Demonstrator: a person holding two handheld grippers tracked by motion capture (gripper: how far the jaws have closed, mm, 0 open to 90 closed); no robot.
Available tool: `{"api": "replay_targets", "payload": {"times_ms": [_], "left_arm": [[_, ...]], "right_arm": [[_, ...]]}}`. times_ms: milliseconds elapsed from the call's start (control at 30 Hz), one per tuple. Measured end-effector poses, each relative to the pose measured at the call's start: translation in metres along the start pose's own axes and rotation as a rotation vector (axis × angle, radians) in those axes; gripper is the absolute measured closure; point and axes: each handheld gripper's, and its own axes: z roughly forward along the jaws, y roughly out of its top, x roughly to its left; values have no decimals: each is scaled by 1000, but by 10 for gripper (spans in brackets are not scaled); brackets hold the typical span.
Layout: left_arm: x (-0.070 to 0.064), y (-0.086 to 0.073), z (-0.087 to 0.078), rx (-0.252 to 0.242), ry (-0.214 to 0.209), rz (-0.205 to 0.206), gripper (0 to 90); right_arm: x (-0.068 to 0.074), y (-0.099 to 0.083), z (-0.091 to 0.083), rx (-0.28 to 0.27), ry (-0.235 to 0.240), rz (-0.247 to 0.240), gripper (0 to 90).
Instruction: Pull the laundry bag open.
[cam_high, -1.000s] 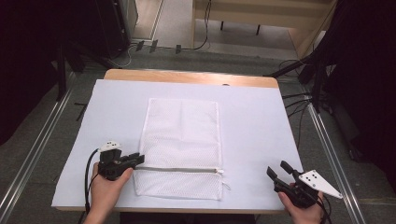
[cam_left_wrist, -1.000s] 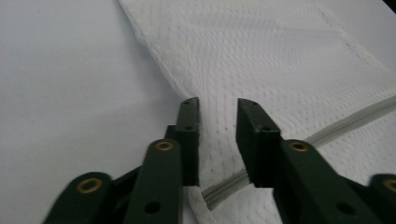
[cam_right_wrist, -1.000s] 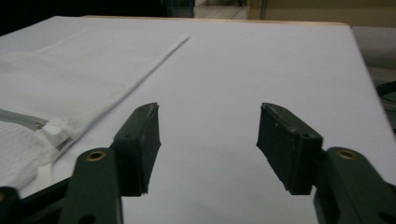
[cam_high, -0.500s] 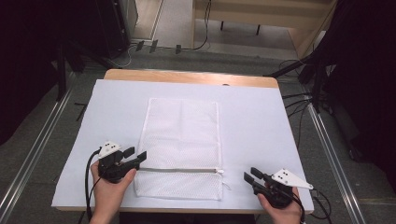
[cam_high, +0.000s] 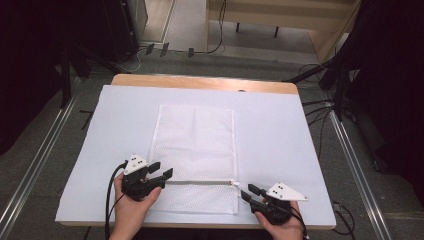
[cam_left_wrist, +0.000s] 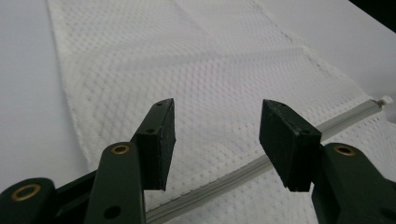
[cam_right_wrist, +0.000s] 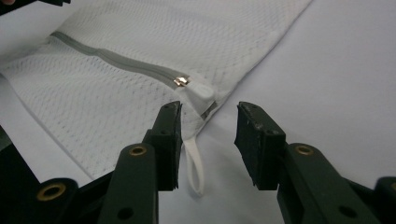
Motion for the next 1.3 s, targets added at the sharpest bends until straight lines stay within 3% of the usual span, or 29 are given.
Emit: {"api": "replay_targets", "payload": {"times_ms": [167,367,533,633,733,767,867,1000,1067,1133,1300], "left_arm": [[-11,-1,5,11,-17,26,443],[-20,-2,11,30,-38,44,442],[-27,-1,14,38,-46,63,447],[-33,0,16,44,-63,73,446],[-47,2,22,53,-86,105,445],[-51,3,25,53,-94,109,444],[-59,5,30,60,-117,118,441],[-77,11,42,74,-158,132,440],[-80,12,45,81,-168,136,440],[-88,14,54,97,-208,125,443],[-102,23,67,105,-244,94,482]], "right_arm": [[7,0,7,35,-8,5,592],[13,1,15,62,-10,25,484],[20,1,24,82,-35,4,449],[27,0,27,87,-52,-38,446],[37,-1,30,93,-83,-66,496],[44,-3,31,93,-149,-120,557],[47,-3,32,86,-178,-102,642],[48,-5,32,67,-197,-121,875],[50,-6,33,68,-196,-141,894],[55,-5,33,76,-213,-176,900],[54,-3,26,26,-203,-173,900]]}}
